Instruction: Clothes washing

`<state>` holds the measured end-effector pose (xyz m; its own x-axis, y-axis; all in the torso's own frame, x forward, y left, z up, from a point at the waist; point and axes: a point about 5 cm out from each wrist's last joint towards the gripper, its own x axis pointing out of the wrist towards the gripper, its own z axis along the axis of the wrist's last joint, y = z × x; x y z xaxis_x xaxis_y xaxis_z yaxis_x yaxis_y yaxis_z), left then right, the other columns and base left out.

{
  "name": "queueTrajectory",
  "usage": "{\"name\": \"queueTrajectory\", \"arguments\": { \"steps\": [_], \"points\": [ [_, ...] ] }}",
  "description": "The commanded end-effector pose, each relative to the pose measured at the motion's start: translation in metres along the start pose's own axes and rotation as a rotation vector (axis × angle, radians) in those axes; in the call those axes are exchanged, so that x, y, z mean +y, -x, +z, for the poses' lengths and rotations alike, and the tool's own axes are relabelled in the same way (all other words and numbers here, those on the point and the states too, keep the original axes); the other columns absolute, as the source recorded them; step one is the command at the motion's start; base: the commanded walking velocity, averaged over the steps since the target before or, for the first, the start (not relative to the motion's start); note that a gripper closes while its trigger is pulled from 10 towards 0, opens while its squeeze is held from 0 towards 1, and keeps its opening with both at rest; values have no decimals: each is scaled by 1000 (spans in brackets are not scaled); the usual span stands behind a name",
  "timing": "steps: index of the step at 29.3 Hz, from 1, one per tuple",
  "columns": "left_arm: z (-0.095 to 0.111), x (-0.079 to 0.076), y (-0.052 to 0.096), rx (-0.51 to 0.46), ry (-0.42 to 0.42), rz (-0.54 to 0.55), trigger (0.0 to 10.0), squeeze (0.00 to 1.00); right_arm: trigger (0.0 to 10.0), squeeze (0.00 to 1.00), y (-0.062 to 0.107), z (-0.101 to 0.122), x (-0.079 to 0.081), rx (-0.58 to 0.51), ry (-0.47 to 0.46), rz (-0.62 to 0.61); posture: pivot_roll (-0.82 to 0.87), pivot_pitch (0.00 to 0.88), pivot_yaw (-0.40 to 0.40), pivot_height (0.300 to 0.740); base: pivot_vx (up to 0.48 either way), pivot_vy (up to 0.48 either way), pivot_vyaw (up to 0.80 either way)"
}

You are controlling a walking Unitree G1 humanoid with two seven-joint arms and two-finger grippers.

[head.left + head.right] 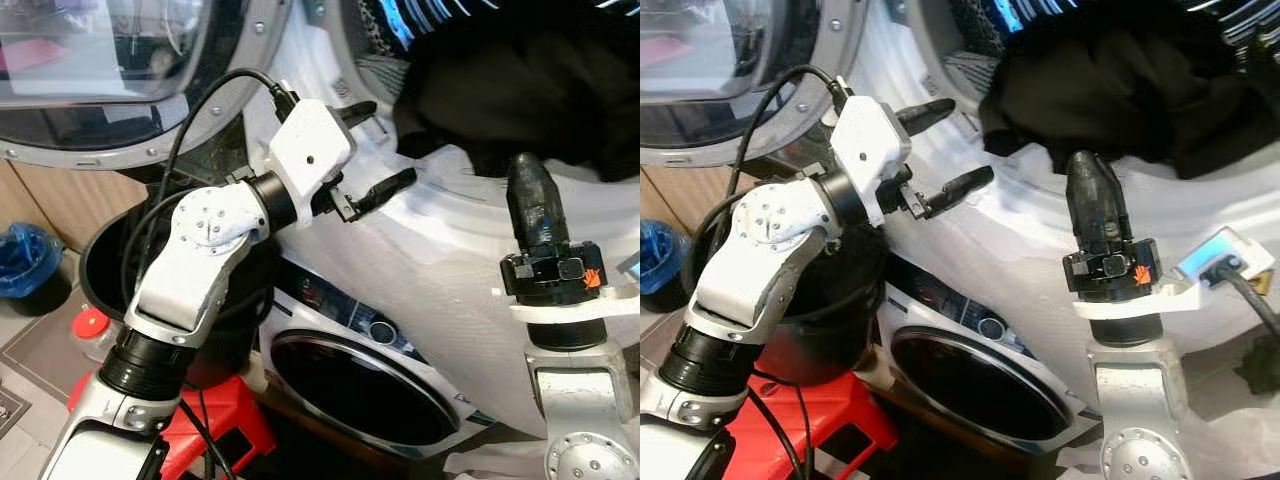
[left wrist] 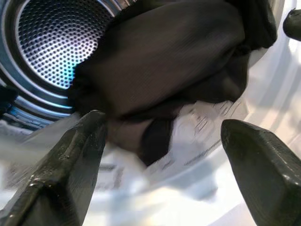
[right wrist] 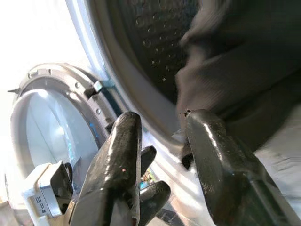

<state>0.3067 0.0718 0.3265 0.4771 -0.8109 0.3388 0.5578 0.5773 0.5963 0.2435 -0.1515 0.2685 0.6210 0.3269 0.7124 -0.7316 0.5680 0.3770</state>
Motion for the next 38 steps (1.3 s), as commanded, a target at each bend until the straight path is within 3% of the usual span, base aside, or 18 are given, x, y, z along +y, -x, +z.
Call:
{"name": "queueTrajectory", "arguments": {
  "steps": [1,13,17,19,20,24,26,28,30,32,34,35,38],
  "points": [
    [5,-5,-4,-27,-12,-25,10000,0,10000,0,1,2,1,13,23,2,137,169,-95,740,0,-480,0],
    [5,-7,-2,-32,11,-35,10000,0,10000,0,0,6,3,21,45,18,132,176,-101,740,0,-99,0],
    [5,-8,0,-18,-20,-90,10000,0,10000,0,1,4,5,49,62,35,131,181,-105,740,0,0,0],
    [6,-10,2,-11,-35,-147,10000,0,10000,0,2,1,7,80,80,51,131,181,-105,740,0,0,0],
    [7,-7,5,5,-66,-226,10000,0,10000,0,4,-4,8,143,125,74,131,181,-105,740,0,0,0],
    [13,11,5,24,-99,-337,10000,0,10000,0,6,-5,11,192,157,121,136,185,-110,740,0,0,0],
    [17,17,4,43,-156,-432,10000,0,10000,0,2,-2,15,195,174,152,136,184,-106,740,0,0,0],
    [20,22,2,64,-149,-506,10000,0,10000,0,-1,2,16,200,215,176,133,182,-95,740,0,0,0],
    [20,26,1,66,-143,-524,10000,0,10000,0,-3,4,17,196,228,183,126,183,-89,740,0,0,0],
    [17,42,-6,84,-100,-537,10000,0,10000,0,-9,11,22,179,263,215,122,184,-82,740,0,0,0],
    [17,44,-6,86,-96,-537,10000,0,10000,0,-10,11,23,178,266,218,122,184,-82,740,0,0,0],
    [15,62,-14,102,-90,-487,10000,0,10000,0,-14,16,28,170,296,241,98,197,-66,740,0,0,0],
    [17,85,-27,104,-76,-437,10000,0,10000,0,-18,23,37,155,328,274,65,215,-63,740,0,0,0]
  ]
}}
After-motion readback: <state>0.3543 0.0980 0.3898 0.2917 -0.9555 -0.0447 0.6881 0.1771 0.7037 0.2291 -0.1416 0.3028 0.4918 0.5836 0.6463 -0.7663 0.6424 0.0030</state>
